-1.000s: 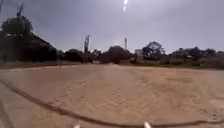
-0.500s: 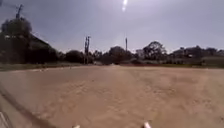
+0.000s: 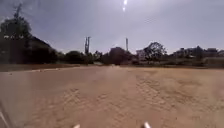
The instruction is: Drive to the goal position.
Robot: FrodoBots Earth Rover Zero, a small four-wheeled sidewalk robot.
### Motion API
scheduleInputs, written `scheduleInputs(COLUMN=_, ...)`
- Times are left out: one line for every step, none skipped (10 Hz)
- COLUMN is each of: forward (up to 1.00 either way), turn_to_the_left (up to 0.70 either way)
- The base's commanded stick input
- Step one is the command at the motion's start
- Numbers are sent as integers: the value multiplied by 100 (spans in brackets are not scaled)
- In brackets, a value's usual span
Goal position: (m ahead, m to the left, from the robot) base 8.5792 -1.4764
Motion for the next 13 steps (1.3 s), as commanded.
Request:
scheduleInputs(forward=70, turn_to_the_left=0)
scheduleInputs(forward=70, turn_to_the_left=0)
scheduleInputs(forward=70, turn_to_the_left=0)
scheduleInputs(forward=70, turn_to_the_left=0)
scheduleInputs(forward=70, turn_to_the_left=0)
scheduleInputs(forward=70, turn_to_the_left=0)
scheduleInputs(forward=70, turn_to_the_left=0)
scheduleInputs(forward=70, turn_to_the_left=0)
scheduleInputs(forward=70, turn_to_the_left=0)
scheduleInputs(forward=70, turn_to_the_left=0)
scheduleInputs(forward=70, turn_to_the_left=0)
scheduleInputs(forward=70, turn_to_the_left=0)
scheduleInputs(forward=70, turn_to_the_left=0)
